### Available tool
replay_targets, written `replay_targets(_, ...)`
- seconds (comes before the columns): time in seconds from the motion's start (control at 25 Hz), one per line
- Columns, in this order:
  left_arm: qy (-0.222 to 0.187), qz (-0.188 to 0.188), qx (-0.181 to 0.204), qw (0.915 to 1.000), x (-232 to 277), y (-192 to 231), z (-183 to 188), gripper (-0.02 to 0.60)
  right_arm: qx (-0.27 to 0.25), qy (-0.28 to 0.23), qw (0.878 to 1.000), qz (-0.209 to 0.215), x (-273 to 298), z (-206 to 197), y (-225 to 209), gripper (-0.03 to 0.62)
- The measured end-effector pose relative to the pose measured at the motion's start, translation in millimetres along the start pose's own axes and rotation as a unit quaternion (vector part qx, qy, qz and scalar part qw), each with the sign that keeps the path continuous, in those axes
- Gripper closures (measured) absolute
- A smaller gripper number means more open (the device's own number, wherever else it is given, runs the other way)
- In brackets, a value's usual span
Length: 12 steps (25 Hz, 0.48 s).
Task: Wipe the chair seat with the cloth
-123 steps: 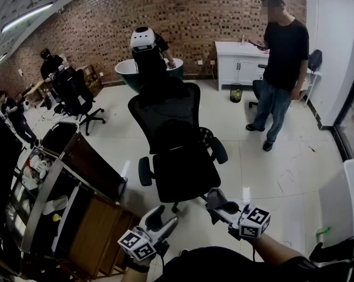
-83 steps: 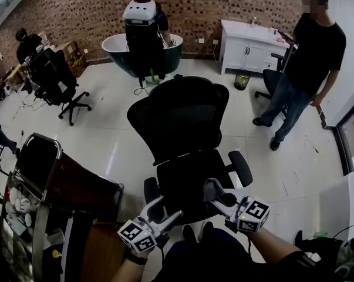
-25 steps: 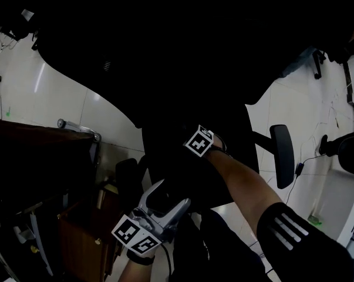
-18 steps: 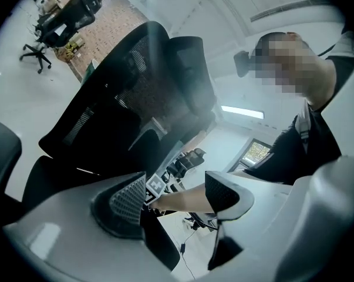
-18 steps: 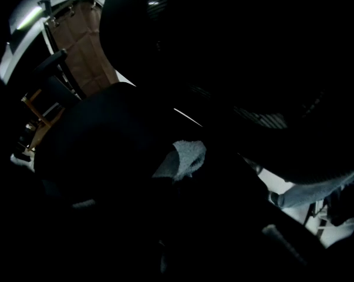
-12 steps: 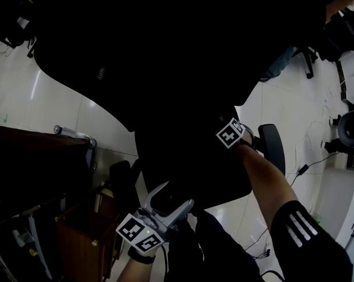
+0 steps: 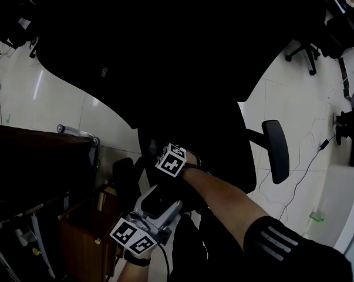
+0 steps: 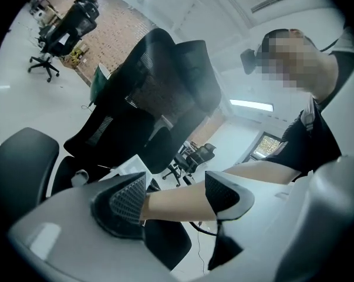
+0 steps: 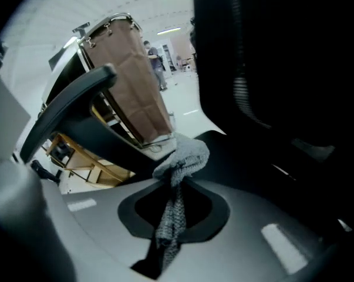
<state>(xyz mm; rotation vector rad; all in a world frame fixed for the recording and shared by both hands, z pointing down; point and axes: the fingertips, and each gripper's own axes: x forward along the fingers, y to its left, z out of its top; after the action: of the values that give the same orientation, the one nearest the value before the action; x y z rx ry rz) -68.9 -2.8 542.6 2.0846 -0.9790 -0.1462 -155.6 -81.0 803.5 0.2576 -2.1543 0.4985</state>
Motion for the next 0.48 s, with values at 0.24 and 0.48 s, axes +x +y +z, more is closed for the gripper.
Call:
replay_targets(0.24,0.001,0.004,-0.011,0.9999,-7,4,-15,0.244,-0.003,0.018,1.0,0.009,24,-19,14,0.565)
replay_targets(0.48,0.004,-0.009,-0.017,0.9998,-1,-5,-17,0.244,0.027,0.06,0.997,-0.047,-18,-98,-47,0.565)
